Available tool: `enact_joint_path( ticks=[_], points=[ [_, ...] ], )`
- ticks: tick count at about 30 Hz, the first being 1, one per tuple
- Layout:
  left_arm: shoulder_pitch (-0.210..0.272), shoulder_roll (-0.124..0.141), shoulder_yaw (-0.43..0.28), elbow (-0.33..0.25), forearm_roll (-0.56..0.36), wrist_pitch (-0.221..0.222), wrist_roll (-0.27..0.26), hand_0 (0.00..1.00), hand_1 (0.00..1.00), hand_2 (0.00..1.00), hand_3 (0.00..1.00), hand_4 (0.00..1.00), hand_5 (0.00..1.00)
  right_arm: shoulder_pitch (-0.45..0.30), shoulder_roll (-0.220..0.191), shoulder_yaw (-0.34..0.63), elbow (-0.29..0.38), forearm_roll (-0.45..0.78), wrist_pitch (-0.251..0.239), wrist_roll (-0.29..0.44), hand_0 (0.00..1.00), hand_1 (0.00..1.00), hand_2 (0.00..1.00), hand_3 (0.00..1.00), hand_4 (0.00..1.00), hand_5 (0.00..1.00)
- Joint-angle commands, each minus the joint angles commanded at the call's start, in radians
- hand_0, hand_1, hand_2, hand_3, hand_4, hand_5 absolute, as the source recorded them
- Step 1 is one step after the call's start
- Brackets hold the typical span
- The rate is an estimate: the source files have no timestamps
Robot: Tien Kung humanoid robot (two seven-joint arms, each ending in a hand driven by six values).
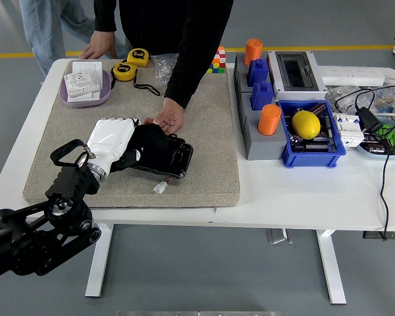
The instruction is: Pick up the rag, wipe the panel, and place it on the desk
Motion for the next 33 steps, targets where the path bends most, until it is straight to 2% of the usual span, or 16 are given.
enact_joint_path(
  ticks=[6,18,33],
  points=[
    [0.006,0.018,-0.027,0.006,0.011,-0.004,0.002,0.266,0.218,0.468,0.454,0.268,0.002,-0.003,0.001,0.009,-0.001,-0.005,0.001,-0.002,0.745,0.690,0.701,0.622,0.998,0.553],
    [0.019,0.032,-0.057,0.017,0.019,-0.003,-0.001,0.266,0.217,0.468,0.454,0.273,0.002,-0.005,0.003,0.024,0.000,-0.014,0.000,-0.003,0.745,0.690,0.701,0.623,0.998,0.553],
    [0.044,0.052,-0.145,0.033,0.029,0.004,-0.008,0.266,0.216,0.467,0.453,0.270,0.002,-0.004,0.005,0.025,0.000,-0.015,0.001,-0.002,0.745,0.690,0.701,0.623,0.998,0.553]
  ],
)
